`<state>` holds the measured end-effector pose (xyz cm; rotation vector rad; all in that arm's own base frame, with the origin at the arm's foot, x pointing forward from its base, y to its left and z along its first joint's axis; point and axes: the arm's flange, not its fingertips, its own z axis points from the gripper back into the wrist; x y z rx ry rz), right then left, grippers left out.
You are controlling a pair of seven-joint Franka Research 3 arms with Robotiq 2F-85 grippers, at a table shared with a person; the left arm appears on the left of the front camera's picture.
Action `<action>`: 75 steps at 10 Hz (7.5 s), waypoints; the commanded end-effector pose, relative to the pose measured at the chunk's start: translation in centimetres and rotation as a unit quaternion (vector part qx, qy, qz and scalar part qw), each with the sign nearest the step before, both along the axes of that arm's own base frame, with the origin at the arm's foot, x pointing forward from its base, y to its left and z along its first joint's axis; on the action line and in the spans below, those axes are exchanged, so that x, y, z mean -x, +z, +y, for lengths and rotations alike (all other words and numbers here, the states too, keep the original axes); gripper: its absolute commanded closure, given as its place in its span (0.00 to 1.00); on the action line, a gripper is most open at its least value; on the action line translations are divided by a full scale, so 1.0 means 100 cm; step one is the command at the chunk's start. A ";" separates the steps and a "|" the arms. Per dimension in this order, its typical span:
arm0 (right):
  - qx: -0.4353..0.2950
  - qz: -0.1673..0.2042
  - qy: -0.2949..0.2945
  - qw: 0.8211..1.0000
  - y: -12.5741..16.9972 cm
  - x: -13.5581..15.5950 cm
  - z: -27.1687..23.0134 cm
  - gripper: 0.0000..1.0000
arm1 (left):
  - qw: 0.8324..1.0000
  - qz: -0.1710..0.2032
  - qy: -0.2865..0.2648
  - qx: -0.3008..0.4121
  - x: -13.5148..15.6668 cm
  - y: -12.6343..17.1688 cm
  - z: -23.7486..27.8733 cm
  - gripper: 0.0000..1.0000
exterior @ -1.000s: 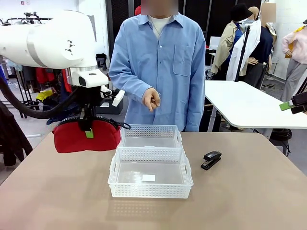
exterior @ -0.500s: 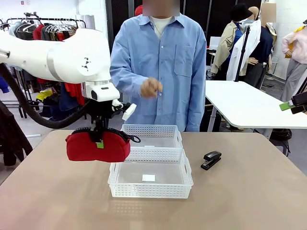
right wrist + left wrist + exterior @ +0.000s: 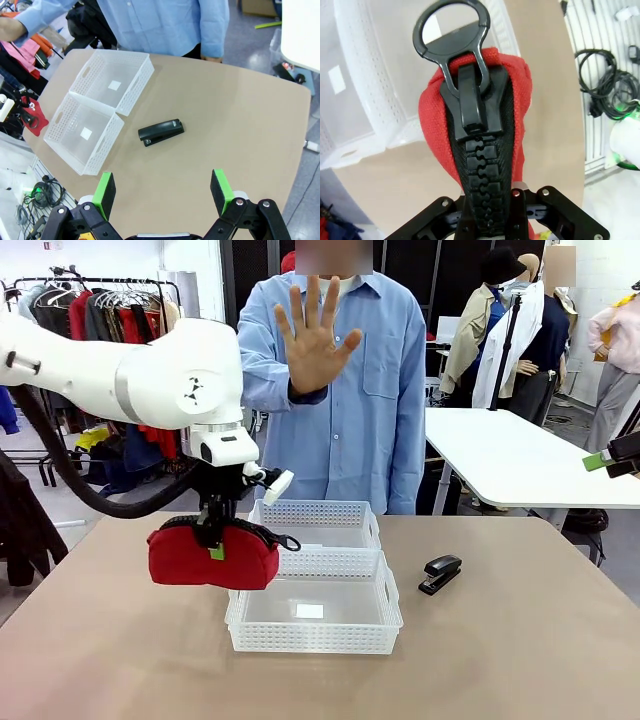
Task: Distribute items into two baskets.
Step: Move the picked Pencil pouch towards the Organizing basket indicated by the person, stopping as directed, then place the picked Pencil pouch into the Organizing basket as instructed by the person.
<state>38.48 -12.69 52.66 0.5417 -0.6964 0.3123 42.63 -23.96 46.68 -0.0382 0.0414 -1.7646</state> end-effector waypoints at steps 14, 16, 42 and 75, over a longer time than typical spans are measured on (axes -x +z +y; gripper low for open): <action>-0.005 -0.006 0.002 1.000 0.001 -0.001 0.001 0.00 | 0.994 -0.024 0.106 -0.030 0.036 0.042 0.182 1.00; -0.005 -0.006 0.002 1.000 0.001 -0.001 0.001 0.00 | 0.994 -0.024 0.106 -0.030 0.036 0.042 0.182 1.00; -0.005 -0.006 0.002 1.000 0.001 -0.001 0.001 0.00 | 0.995 -0.026 0.093 -0.026 0.026 0.042 0.175 1.00; -0.005 -0.006 0.002 1.000 0.001 -0.001 0.001 0.00 | 0.999 0.002 0.051 -0.002 -0.242 0.003 -0.081 1.00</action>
